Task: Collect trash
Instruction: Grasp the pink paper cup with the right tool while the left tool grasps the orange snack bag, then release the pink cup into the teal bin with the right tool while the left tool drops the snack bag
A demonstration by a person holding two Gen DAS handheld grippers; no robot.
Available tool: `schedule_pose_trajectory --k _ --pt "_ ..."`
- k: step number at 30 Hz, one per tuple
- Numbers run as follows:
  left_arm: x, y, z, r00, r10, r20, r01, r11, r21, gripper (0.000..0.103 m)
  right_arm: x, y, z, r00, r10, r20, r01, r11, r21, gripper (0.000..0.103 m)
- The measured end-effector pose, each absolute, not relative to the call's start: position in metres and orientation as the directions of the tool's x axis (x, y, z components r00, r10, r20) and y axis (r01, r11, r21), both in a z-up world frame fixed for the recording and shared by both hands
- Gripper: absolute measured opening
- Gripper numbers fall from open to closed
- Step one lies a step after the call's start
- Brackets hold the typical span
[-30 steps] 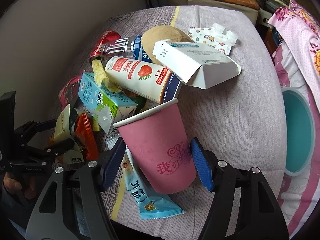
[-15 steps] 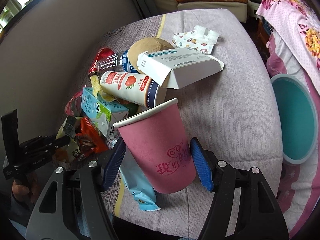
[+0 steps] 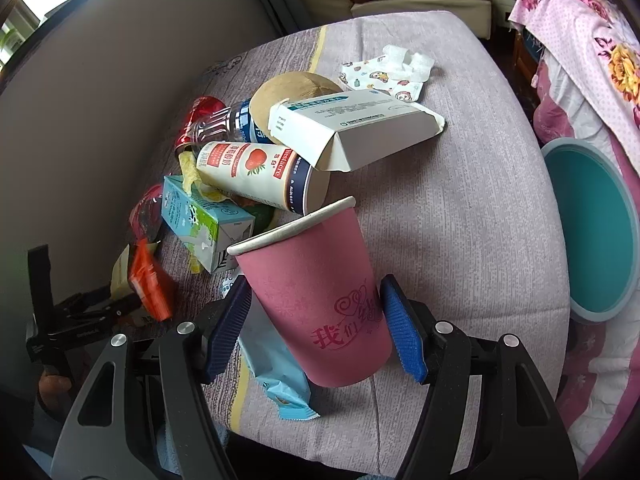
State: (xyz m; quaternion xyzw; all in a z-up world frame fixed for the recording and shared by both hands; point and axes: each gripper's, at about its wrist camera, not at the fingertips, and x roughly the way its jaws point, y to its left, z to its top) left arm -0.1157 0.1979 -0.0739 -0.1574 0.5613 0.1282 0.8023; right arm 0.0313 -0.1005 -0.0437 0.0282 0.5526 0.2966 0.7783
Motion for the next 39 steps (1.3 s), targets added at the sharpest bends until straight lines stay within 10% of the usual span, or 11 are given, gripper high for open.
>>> schedule_pose_trajectory --k 7,24,39 --pt "-0.122 0.191 -0.046 0.413 0.04 -0.91 -0.352 0.929 -0.119 0.049 0.027 -0.099 -0.034 0.232 0.504 -0.832 -0.438 0.818 0.373 0.063" --pt "-0.053 0.119 0.041 0.593 -0.061 -0.803 -0.113 0.981 -0.159 0.048 0.053 -0.157 0.001 0.349 0.522 -0.778 -0.33 0.846 0.419 0.063" --pt "0.092 -0.087 0.004 0.473 -0.279 -0.836 0.284 0.946 -0.155 0.048 0.095 -0.341 -0.003 0.538 0.328 -0.777 0.042 0.909 0.414 0.063"
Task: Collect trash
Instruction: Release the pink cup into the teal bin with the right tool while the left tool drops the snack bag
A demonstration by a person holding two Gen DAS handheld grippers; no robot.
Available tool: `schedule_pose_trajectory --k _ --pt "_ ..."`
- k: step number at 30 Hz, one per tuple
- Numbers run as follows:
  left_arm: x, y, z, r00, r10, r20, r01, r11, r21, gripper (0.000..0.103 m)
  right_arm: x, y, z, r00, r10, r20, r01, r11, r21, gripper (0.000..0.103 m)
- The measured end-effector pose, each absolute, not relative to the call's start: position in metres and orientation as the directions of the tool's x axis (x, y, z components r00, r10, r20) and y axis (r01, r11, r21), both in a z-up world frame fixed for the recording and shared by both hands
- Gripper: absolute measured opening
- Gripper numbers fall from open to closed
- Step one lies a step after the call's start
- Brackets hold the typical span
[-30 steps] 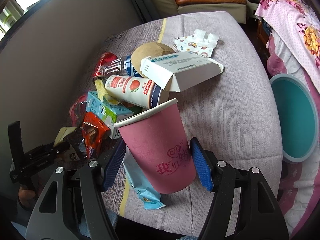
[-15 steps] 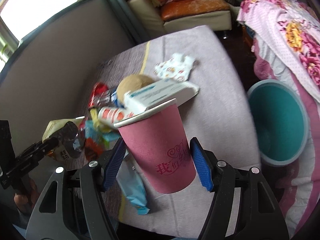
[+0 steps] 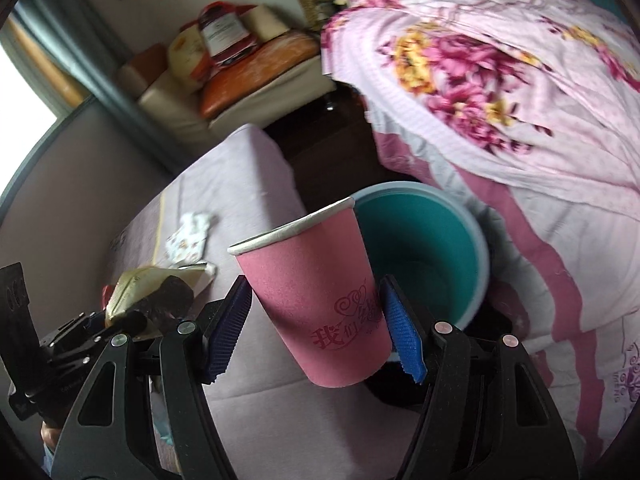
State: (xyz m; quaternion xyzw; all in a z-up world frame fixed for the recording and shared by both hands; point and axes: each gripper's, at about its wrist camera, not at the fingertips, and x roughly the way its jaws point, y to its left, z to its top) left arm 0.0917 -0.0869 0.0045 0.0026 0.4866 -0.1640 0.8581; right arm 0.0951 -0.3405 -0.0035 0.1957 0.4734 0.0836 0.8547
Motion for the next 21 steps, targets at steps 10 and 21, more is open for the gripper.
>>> schedule_pose_trajectory --k 10,21 --pt "0.143 -0.184 -0.034 0.392 -0.278 -0.877 0.385 0.915 -0.118 0.049 0.111 -0.398 -0.034 0.54 0.291 -0.789 0.136 0.896 0.423 0.063" --pt "0.163 -0.22 -0.062 0.355 -0.267 -0.896 0.42 0.902 -0.102 0.079 0.121 -0.424 -0.05 0.531 0.268 -0.804 0.189 0.888 0.42 0.063"
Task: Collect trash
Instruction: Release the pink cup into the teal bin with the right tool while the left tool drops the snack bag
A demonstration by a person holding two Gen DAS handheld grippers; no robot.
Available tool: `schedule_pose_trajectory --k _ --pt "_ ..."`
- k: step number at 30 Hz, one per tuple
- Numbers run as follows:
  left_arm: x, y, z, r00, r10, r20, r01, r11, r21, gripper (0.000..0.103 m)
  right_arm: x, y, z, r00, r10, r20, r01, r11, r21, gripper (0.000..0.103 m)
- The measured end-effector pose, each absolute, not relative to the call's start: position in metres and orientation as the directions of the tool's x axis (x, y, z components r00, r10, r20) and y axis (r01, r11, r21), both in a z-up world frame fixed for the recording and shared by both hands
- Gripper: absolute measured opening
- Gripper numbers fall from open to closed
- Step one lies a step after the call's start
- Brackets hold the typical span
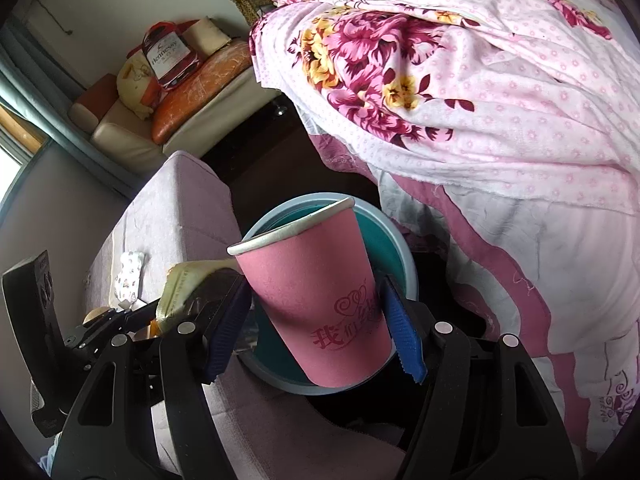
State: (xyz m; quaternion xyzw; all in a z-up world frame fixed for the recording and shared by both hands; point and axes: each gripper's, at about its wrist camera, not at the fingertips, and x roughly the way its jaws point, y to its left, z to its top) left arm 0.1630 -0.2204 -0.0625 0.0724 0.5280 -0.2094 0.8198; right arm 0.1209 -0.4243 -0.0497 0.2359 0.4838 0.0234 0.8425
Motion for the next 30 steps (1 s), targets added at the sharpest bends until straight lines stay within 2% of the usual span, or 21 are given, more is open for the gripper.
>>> schedule_pose_trajectory --k 3,5,20,24,27,30 --pt "0.162 -0.218 -0.061 0.381 -0.248 -0.891 0.415 0.907 -0.075 0.091 0.122 -0.426 -0.052 0.526 0.264 -0.808 0.195 0.888 0.417 0.063" --pt "0.162 -0.214 -0.06 0.384 -0.243 -0.891 0.406 0.911 -0.074 0.093 0.123 -0.425 -0.054 0.522 0.266 -0.811 0.196 0.887 0.417 0.063" --pt "0.144 -0.166 -0.043 0.395 -0.259 -0.881 0.334 0.934 -0.125 0.094 0.129 -0.395 -0.051 0.488 0.276 -0.828 0.159 0.905 0.395 0.064" --pt "0.136 -0.148 -0.034 0.408 -0.261 -0.875 0.319 0.939 -0.131 0.094 0.131 -0.377 -0.051 0.464 0.291 -0.837 0.125 0.914 0.387 0.066" --pt "0.129 -0.135 -0.027 0.42 -0.263 -0.869 0.308 0.942 -0.136 0.094 0.132 -0.363 -0.05 0.444 0.298 -0.845 0.104 0.92 0.379 0.076" --pt "0.124 -0.121 -0.023 0.432 -0.263 -0.863 0.289 0.946 -0.144 0.094 0.131 -0.351 -0.045 0.44 0.291 -0.849 0.089 0.927 0.364 0.076"
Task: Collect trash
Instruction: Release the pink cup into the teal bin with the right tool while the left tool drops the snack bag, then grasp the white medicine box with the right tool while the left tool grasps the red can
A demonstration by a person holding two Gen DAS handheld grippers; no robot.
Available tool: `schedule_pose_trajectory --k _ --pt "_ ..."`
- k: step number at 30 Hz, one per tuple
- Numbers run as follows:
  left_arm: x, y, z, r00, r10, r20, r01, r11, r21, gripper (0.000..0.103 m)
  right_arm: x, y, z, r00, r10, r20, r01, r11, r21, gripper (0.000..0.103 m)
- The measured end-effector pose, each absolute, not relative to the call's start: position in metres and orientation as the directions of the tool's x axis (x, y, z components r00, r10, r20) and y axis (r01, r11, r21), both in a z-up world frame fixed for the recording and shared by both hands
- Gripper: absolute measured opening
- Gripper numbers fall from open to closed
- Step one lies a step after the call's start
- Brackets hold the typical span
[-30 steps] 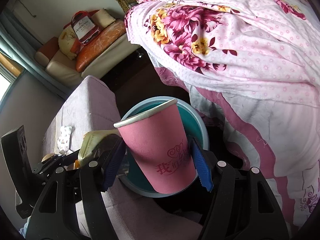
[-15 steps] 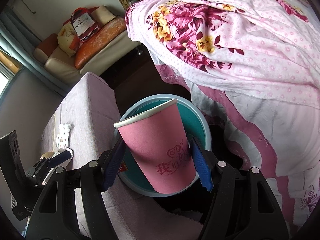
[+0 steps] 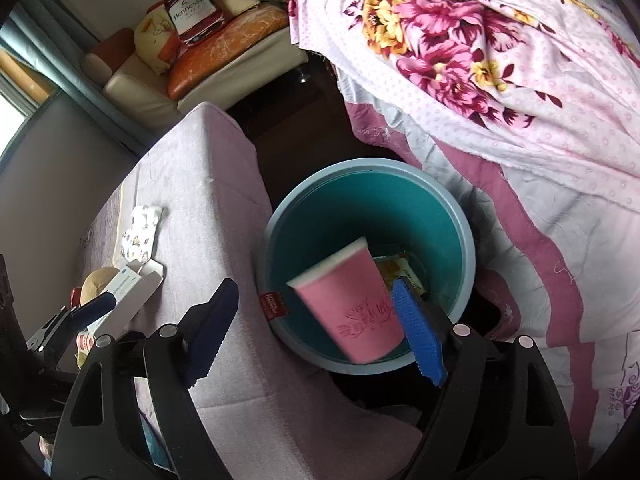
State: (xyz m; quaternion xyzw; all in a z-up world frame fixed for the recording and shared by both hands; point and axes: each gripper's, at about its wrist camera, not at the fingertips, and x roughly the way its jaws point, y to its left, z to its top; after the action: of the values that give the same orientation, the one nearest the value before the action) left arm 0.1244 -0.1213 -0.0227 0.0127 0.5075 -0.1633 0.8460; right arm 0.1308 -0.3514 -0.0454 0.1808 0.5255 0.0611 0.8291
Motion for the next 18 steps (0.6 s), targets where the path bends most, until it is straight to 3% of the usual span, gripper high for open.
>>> schedule_pose_trajectory --k 18 --pt "0.097 -0.038 -0.006 0.497 -0.239 -0.834 0.167 0.97 -0.178 0.094 0.116 -0.265 -0.03 0.355 0.312 -0.881 -0.004 0.943 0.332 0.078"
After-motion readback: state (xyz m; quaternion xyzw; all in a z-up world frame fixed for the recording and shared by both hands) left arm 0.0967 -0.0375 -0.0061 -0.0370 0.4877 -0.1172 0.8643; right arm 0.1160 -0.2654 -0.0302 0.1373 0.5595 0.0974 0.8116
